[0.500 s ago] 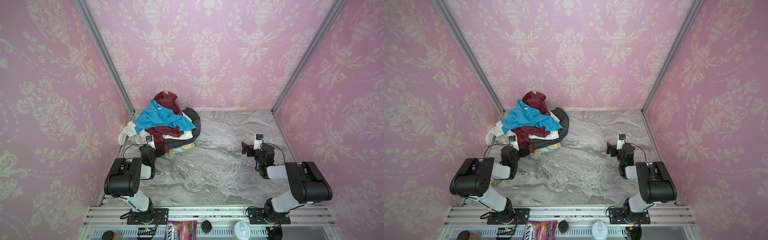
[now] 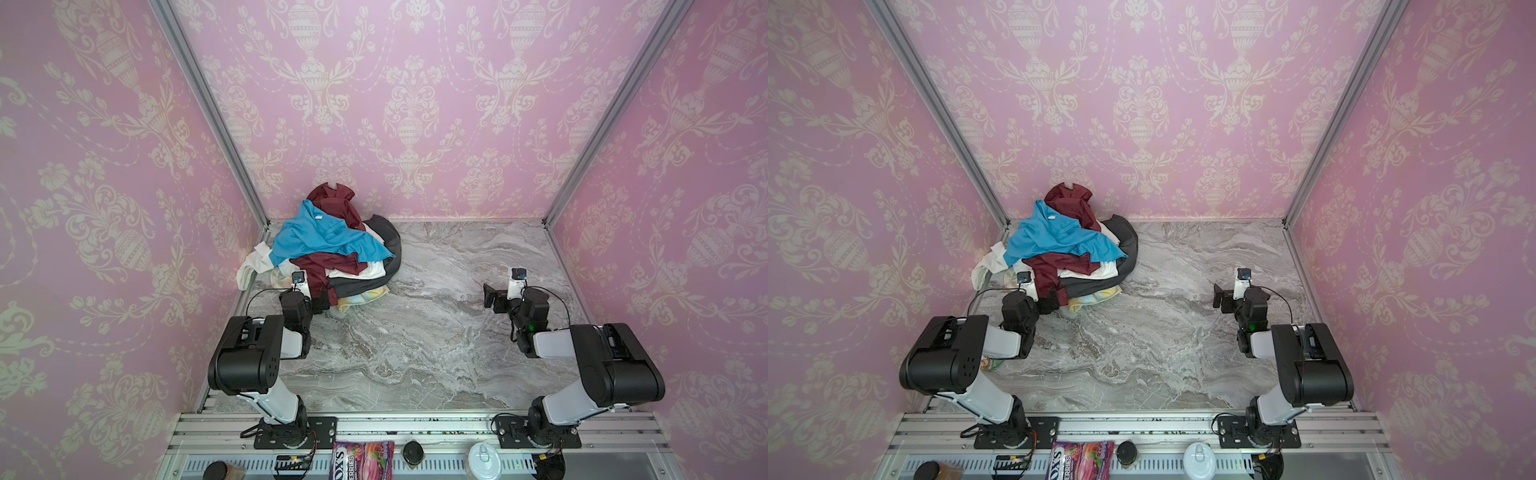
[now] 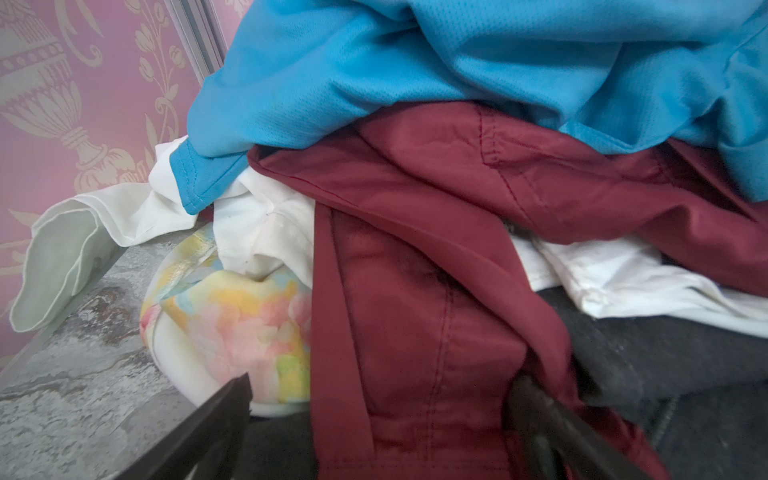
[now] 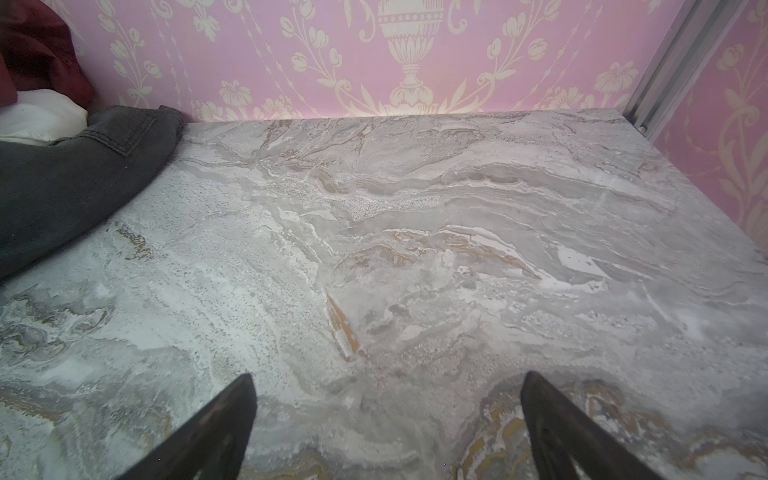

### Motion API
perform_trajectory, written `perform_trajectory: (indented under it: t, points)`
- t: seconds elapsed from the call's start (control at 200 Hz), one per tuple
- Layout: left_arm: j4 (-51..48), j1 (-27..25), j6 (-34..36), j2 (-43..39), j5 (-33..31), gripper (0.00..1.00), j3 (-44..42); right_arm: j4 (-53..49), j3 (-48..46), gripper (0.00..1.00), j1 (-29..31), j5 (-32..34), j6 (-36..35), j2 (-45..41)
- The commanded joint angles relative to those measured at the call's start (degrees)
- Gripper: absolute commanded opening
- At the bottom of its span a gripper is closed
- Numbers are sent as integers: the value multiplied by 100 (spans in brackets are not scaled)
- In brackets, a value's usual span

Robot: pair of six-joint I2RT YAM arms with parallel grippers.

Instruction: Pick out a specific cloth from the pile

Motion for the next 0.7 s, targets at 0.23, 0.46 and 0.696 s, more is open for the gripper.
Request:
perform_trajectory:
  t: [0.23, 0.46, 0.696]
  points:
    - [-48, -26, 10, -15, -207, 99, 50, 12, 74, 100, -14, -86, -26, 8]
    - [39, -26, -64, -7, -445, 99, 7, -3, 80, 100, -18, -76, -32, 7]
    - [97, -8, -109, -6, -466, 99, -25, -7, 79, 100, -19, -76, -33, 8]
